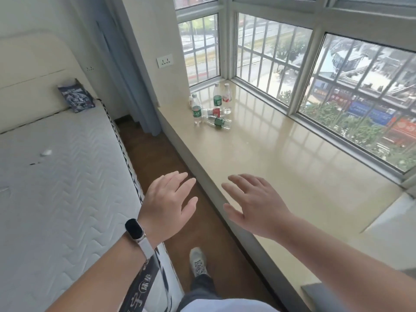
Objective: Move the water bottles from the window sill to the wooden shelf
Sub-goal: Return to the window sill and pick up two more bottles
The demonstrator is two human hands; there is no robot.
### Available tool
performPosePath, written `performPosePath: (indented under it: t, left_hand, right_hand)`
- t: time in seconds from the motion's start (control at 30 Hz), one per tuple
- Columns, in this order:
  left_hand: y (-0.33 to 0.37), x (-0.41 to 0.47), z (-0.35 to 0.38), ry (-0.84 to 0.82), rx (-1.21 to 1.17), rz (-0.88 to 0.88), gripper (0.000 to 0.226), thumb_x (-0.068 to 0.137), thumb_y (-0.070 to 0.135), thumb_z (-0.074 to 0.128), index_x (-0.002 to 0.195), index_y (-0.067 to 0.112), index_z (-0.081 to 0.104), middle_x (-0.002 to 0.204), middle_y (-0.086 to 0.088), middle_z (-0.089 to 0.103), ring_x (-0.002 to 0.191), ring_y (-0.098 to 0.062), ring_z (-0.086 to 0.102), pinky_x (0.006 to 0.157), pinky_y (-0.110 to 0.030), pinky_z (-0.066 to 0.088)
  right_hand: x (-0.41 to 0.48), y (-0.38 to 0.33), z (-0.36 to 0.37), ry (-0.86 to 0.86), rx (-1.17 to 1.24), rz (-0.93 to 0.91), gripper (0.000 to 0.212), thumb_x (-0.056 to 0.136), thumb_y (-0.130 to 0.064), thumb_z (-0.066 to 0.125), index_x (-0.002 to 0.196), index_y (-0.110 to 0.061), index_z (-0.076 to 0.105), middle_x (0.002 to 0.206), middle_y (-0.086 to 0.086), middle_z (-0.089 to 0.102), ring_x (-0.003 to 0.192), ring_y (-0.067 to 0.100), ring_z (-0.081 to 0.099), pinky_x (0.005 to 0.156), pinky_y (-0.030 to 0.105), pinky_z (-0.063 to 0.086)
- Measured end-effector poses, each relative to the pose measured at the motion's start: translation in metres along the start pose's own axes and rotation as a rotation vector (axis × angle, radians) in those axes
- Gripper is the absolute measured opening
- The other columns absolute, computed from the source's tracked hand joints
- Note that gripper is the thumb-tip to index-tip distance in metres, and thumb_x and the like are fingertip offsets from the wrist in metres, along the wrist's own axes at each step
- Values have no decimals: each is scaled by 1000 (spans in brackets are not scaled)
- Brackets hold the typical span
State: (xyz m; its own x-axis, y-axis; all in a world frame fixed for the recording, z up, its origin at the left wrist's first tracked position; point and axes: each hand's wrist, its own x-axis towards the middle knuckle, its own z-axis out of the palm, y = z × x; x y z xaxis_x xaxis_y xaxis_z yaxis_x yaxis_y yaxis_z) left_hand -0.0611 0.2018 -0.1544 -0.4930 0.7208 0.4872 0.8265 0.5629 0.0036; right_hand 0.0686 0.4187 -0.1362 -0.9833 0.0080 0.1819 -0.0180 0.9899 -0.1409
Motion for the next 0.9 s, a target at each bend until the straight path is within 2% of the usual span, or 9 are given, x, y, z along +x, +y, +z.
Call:
performPosePath:
  t: [0.27,0.43,0.53,0.63,0.8,0.9]
  left_hand:
    - [-106,58,42,18,-56,-11,38,91,38,54,118,16,70,121,-8,66,117,-28,56,99,-48,44]
    - [-193,85,55,18,-51,-12,40,90,38,54,117,15,71,119,-9,68,115,-31,60,97,-48,46]
    - [-236,96,61,11,-67,-25,41,90,38,52,117,14,71,119,-11,68,114,-33,61,97,-50,47]
    - [-264,106,65,-17,-81,-58,41,91,37,51,117,13,72,120,-12,68,114,-35,62,97,-52,48]
    - [-299,111,70,-7,-113,-107,39,91,34,53,117,12,71,120,-13,67,115,-35,61,96,-51,48]
    - [-320,119,79,-26,-105,-141,40,90,35,54,118,13,71,120,-12,67,115,-35,60,97,-49,48]
  right_hand:
    - [137,-4,14,-54,-64,5,50,93,-49,39,127,-19,61,129,8,61,118,33,56,96,43,46]
    - [233,-24,23,-106,-114,-44,51,95,-51,38,133,-21,55,136,5,56,126,30,49,102,42,39]
    - [272,-39,27,-88,-130,-43,51,94,-51,39,130,-20,58,133,6,59,122,31,52,99,42,41]
    - [302,-49,34,-75,-128,-67,51,93,-50,38,128,-19,60,130,7,61,120,31,55,96,44,44]
    - [354,-56,47,-102,-115,-82,55,93,-51,35,133,-19,57,135,6,58,124,31,51,99,44,40]
    - [382,-53,59,-80,-95,-96,52,93,-49,40,132,-19,57,134,6,58,123,31,51,98,44,40]
